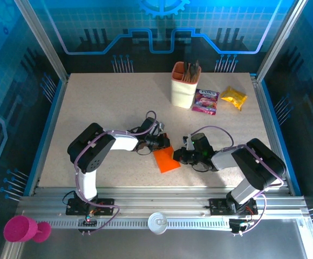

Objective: Fold a paper plane with a square sheet of paper (pick it up from the middle)

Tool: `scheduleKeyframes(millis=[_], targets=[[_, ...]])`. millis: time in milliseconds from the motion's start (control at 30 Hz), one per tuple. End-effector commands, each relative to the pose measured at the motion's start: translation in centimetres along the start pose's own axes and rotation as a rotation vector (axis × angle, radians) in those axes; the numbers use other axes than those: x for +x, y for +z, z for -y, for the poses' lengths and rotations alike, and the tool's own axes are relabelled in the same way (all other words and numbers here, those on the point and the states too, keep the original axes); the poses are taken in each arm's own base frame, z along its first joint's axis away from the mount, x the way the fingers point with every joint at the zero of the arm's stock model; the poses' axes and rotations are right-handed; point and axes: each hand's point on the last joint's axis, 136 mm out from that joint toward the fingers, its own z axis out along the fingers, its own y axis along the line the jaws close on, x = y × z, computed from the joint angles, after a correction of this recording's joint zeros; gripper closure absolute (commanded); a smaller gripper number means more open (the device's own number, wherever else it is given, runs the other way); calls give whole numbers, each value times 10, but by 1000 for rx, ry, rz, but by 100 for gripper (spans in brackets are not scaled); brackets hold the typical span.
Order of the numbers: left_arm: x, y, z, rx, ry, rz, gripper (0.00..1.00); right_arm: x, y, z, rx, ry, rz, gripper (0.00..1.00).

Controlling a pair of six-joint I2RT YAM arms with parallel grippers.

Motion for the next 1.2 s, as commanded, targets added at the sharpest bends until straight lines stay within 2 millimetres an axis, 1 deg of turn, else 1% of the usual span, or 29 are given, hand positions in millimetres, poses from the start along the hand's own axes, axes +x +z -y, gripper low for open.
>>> scheduleKeyframes(millis=[0,67,133,200,433,633,767,933,1167], targets=[[-3,-17,30,50,31,20,100,29,-3,43,152,86,-79,100],[3,-19,39,57,41,19,100,30,-2,46,158,92,-78,100],[7,-18,43,67,30,22,100,32,-1,49,165,100,-83,100],[10,-15,43,75,14,22,100,33,0,50,164,107,-85,100],[16,10,36,107,-46,-11,100,36,2,54,167,124,-90,100],[11,21,13,6,-59,1,100,43,1,63,205,144,-110,100],[3,20,-7,-90,-73,30,100,48,0,69,224,152,-122,100],[-17,17,-21,-128,-70,60,100,53,-2,73,244,148,-134,100],[-45,11,-40,-170,-67,92,100,54,-5,72,263,132,-136,100]])
